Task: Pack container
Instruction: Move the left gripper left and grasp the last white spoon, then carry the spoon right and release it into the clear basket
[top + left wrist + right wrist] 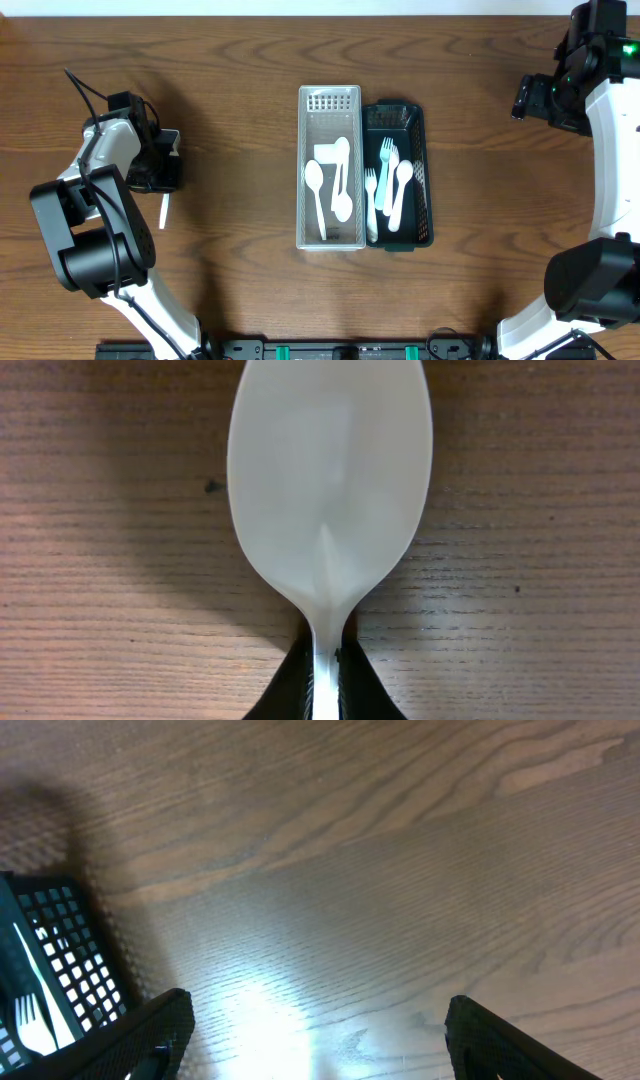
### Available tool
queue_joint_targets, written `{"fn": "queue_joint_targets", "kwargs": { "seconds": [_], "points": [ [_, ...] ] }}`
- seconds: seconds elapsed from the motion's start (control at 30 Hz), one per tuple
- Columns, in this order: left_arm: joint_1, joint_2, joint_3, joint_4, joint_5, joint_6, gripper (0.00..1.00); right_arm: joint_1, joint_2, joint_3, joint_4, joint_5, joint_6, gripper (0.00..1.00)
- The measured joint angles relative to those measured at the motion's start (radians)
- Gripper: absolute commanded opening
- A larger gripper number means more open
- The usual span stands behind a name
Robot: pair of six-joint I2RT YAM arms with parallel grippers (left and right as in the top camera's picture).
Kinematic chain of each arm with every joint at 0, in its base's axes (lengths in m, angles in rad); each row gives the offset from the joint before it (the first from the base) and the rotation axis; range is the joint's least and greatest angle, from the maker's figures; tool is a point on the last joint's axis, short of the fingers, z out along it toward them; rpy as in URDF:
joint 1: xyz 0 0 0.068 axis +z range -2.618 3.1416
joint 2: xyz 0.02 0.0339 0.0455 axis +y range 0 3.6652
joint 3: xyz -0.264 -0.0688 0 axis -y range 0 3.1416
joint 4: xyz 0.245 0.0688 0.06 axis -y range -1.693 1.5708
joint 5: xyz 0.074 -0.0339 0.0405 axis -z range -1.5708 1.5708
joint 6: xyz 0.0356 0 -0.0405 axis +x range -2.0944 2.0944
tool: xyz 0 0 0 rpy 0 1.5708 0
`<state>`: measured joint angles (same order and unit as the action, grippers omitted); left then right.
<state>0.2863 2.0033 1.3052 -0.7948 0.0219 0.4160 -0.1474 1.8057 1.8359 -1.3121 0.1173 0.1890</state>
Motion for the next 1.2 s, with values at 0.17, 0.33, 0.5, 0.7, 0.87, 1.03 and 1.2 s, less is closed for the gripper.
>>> {"fn": "queue_joint_targets", "kwargs": {
  "seconds": [0.17, 0.33, 0.5, 0.7, 0.87, 1.03, 1.2],
  "points": [
    [0.0, 0.0, 0.0, 0.0, 0.0, -0.001, 0.06, 0.0, 0.0, 0.0, 0.0, 0.0, 0.0, 0.84],
    [-0.029, -0.021, 0.003, -0.017, -0.003, -0.021, 0.06, 0.0, 0.0, 0.0, 0.0, 0.0, 0.0, 0.84],
    [-0.161, -0.135, 0.068, -0.087, -0.006, -0.084, 0.06, 0.0, 0.0, 0.0, 0.01, 0.0, 0.0, 0.84],
    [-0.431, -0.325, 0.217, -0.186, -0.003, -0.234, 0.06, 0.0, 0.0, 0.0, 0.015, 0.0, 0.0, 0.84],
    [-0.62, -0.369, 0.255, -0.196, 0.0, -0.416, 0.06, 0.0, 0.0, 0.0, 0.015, 0.0, 0.0, 0.84],
    [-0.752, -0.34, 0.255, -0.198, 0.001, -0.625, 0.06, 0.0, 0.0, 0.0, 0.015, 0.001, 0.0, 0.84],
    [-0.83, -0.262, 0.255, -0.194, 0.001, -0.774, 0.06, 0.0, 0.0, 0.0, 0.015, 0.001, 0.0, 0.84]
  ]
}}
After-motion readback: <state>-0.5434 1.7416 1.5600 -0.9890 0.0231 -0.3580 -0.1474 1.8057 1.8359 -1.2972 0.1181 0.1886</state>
